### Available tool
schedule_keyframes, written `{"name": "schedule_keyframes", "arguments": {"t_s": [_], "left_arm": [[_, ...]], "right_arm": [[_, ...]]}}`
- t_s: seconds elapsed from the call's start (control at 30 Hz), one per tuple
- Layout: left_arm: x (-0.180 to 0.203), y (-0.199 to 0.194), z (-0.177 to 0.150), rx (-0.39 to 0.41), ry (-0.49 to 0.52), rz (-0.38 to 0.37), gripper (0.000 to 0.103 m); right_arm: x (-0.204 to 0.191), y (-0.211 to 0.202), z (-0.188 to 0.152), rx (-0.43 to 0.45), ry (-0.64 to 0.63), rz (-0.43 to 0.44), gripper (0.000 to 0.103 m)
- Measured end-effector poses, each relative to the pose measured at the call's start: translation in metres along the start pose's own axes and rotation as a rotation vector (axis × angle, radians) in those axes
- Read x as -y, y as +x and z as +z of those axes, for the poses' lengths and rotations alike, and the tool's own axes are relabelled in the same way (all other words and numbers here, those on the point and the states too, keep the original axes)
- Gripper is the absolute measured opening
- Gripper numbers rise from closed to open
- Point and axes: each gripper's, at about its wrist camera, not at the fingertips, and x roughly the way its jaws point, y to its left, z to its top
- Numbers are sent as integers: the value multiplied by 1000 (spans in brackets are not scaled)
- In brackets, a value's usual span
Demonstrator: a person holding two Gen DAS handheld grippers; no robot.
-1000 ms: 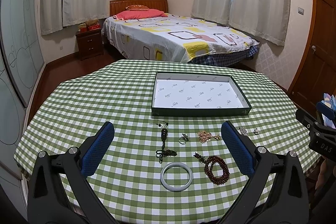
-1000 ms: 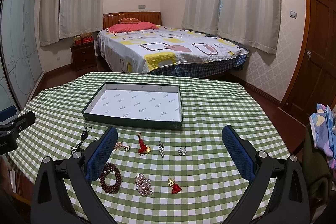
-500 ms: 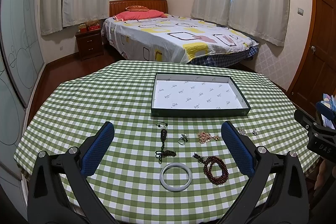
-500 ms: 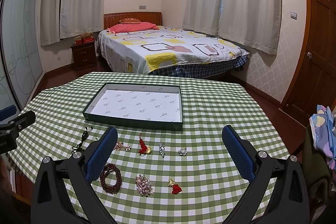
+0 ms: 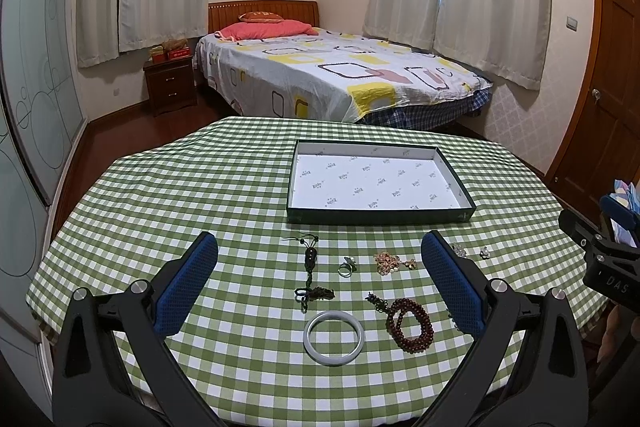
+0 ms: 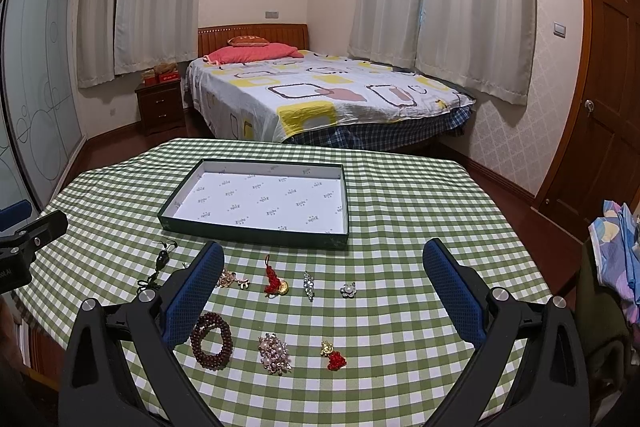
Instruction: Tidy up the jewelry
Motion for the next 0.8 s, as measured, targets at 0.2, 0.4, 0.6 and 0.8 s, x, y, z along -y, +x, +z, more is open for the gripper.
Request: {"name": "schedule_keyframes", "arguments": {"t_s": [0.2, 0.4, 0.6, 0.8], "left_arm": [[-1, 0, 0, -1, -2, -1, 99], [-1, 0, 0, -1, -3, -2, 99], [-1, 0, 0, -1, -3, -2, 99], [-2, 1, -2, -4, -3, 0, 99]], "right_arm": [[0, -1, 0, 0, 0, 1, 97], [0, -1, 0, -1, 0, 1, 97], [0, -1, 0, -1, 0, 1, 97], [0, 2, -2, -11, 3, 7, 97]]}}
